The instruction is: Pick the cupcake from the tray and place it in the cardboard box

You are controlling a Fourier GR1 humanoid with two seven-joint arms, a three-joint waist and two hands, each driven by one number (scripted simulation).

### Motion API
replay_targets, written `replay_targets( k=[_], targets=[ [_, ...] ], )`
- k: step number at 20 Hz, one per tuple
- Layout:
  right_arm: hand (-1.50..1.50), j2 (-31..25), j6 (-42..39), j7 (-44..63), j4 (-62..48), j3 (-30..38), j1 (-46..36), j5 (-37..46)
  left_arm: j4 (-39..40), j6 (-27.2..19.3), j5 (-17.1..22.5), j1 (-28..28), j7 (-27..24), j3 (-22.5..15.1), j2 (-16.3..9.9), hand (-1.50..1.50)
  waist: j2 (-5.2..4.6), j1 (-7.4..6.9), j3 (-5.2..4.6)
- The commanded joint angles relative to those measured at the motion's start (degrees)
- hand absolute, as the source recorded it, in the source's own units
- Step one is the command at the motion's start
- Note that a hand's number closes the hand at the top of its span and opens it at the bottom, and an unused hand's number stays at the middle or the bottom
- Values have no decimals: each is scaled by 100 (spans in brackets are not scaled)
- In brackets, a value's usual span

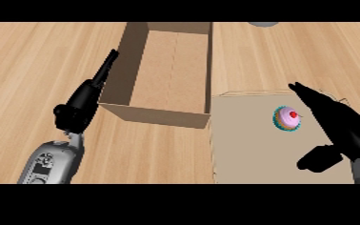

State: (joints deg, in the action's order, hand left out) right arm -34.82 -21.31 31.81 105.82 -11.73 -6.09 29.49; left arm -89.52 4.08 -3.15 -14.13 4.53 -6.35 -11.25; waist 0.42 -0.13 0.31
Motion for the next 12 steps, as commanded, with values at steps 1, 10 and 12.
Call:
replay_targets(
  k=[1,10,12],
  targets=[
    [-150,387,347,-278,-576,-325,-65,542,349,89,-96,156,-67,-367,335,0,-57,-4,-30],
    [-150,383,150,-369,-670,-56,4,935,-62,161,-197,392,91,-270,320,0,-39,13,-31],
    [-150,443,171,-508,-1092,-60,-194,1006,163,433,57,249,12,-40,166,0,-50,1,-31]
  ],
)
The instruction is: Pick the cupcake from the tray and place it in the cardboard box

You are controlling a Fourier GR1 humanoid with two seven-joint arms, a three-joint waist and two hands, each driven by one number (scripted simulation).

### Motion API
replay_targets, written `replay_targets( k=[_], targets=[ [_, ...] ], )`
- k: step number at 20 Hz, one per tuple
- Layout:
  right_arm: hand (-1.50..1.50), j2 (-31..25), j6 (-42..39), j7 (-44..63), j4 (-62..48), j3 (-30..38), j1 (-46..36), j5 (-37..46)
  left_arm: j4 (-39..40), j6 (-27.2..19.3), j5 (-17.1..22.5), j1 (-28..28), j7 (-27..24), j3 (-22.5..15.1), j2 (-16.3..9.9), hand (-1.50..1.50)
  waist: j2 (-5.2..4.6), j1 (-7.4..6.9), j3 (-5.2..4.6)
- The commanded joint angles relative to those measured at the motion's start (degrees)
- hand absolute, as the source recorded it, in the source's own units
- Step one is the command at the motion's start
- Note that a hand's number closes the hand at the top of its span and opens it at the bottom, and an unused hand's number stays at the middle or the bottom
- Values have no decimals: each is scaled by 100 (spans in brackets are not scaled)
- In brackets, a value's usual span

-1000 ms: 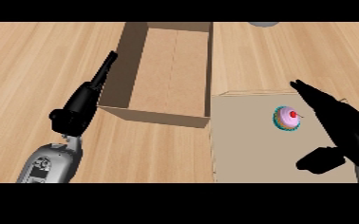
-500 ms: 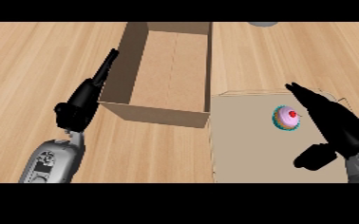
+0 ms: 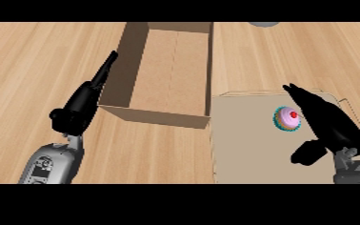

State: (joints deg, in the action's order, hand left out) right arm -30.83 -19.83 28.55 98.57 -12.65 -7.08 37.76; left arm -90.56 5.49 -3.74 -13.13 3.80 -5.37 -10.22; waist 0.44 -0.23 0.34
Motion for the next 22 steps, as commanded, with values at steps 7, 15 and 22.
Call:
replay_targets(
  k=[7,15,22],
  targets=[
    [150,349,340,-635,-736,-227,-100,677,468,213,-89,4,4,-153,216,0,-52,20,-33],
    [150,-294,160,-3078,-196,-1232,-821,864,165,295,-79,11,118,-293,291,0,-127,-390,-21],
    [150,-607,440,-6084,390,-2390,-1779,858,225,421,-50,-119,80,-468,384,0,-218,-681,5]
  ],
)
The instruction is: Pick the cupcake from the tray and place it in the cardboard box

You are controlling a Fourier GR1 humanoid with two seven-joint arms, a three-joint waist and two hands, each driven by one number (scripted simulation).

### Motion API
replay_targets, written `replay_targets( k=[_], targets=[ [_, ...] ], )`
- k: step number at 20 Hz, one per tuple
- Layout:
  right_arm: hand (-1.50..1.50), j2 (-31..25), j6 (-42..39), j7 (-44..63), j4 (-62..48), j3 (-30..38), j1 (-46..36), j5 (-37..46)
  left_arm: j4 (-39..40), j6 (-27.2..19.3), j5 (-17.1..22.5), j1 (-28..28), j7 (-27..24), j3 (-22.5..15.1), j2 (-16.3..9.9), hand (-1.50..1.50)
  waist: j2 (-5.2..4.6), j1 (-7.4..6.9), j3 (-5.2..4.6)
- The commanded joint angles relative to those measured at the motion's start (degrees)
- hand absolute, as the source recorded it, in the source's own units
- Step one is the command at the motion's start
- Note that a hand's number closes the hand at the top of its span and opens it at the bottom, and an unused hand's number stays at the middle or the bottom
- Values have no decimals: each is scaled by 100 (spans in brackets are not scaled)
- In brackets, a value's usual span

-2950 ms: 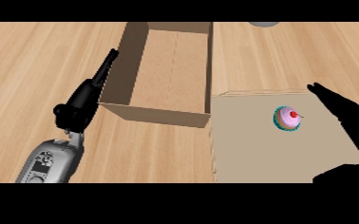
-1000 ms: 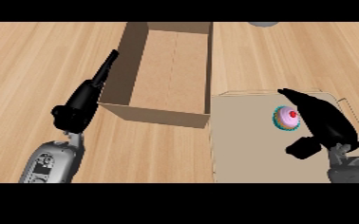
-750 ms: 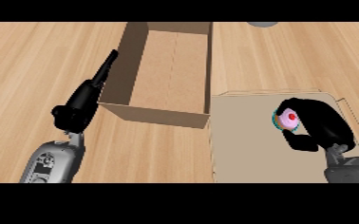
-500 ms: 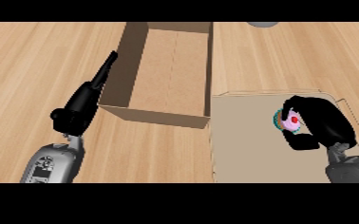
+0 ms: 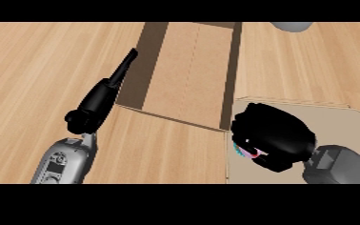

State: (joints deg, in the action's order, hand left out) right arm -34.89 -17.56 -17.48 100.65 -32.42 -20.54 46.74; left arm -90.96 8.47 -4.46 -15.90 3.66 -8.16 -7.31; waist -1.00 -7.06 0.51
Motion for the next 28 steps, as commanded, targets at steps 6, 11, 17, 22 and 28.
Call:
replay_targets(
  k=[6,11,17,22,28],
  targets=[
    [150,-551,1042,-3923,-644,487,-840,-902,113,-46,-99,222,347,-78,50,0,7,416,-24],
    [150,-1077,521,-5469,-1529,1294,-1318,-2024,264,-50,-68,277,167,93,16,0,19,532,-40],
    [150,-1642,-351,-5535,-1668,1629,-1590,-3541,94,93,-33,512,206,100,-92,0,56,558,-46],
    [150,-1787,-870,-4918,-2098,1557,-2107,-4286,192,-107,-135,52,454,137,72,0,38,557,-53],
    [150,-1442,-819,-3931,-2329,1354,-2855,-4543,103,154,15,413,310,218,-72,0,76,548,-58]
  ],
)
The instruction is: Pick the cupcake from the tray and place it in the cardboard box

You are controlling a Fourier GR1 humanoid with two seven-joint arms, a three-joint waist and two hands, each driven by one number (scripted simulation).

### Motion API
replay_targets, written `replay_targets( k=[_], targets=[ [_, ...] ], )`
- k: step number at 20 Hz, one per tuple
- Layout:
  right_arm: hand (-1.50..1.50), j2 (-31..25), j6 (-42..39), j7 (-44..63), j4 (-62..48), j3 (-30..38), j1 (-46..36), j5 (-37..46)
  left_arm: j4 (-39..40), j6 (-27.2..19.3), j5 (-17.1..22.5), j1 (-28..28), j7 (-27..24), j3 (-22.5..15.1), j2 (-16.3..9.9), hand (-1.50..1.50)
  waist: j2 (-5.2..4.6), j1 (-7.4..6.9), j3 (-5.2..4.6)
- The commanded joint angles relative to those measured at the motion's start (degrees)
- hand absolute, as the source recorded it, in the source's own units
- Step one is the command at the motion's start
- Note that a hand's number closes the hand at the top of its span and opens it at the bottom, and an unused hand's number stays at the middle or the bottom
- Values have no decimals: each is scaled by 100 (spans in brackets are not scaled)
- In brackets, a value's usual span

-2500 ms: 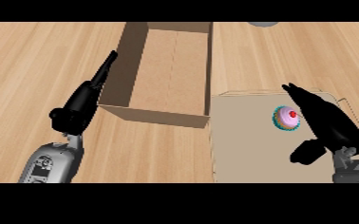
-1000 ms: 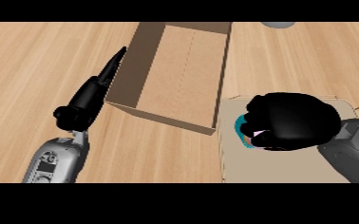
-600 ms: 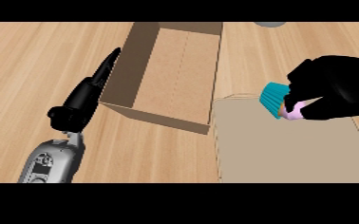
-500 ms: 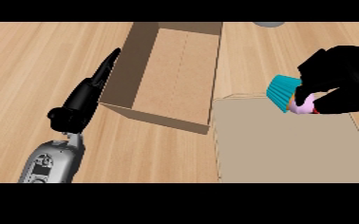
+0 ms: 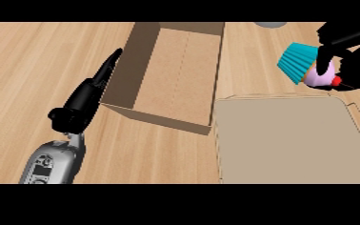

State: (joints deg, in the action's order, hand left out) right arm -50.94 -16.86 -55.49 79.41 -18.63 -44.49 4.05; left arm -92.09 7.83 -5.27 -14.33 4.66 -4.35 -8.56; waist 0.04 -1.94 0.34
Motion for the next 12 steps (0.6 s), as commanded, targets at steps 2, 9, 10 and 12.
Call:
replay_targets(
  k=[2,9,10,12],
  targets=[
    [150,232,-902,-110,-534,-30,-746,-297,449,168,-22,367,-128,-238,136,0,-51,21,-43],
    [150,930,-1091,789,-1049,-369,-1676,-418,168,247,28,265,203,-248,145,0,-40,-21,-43],
    [150,1110,-1010,668,-1404,-460,-1824,-293,360,293,61,174,72,-167,101,0,-83,-81,-45],
    [150,1273,-1149,1095,-1289,-428,-2020,-479,128,94,-79,377,220,-374,331,0,-28,10,-42]
  ],
)
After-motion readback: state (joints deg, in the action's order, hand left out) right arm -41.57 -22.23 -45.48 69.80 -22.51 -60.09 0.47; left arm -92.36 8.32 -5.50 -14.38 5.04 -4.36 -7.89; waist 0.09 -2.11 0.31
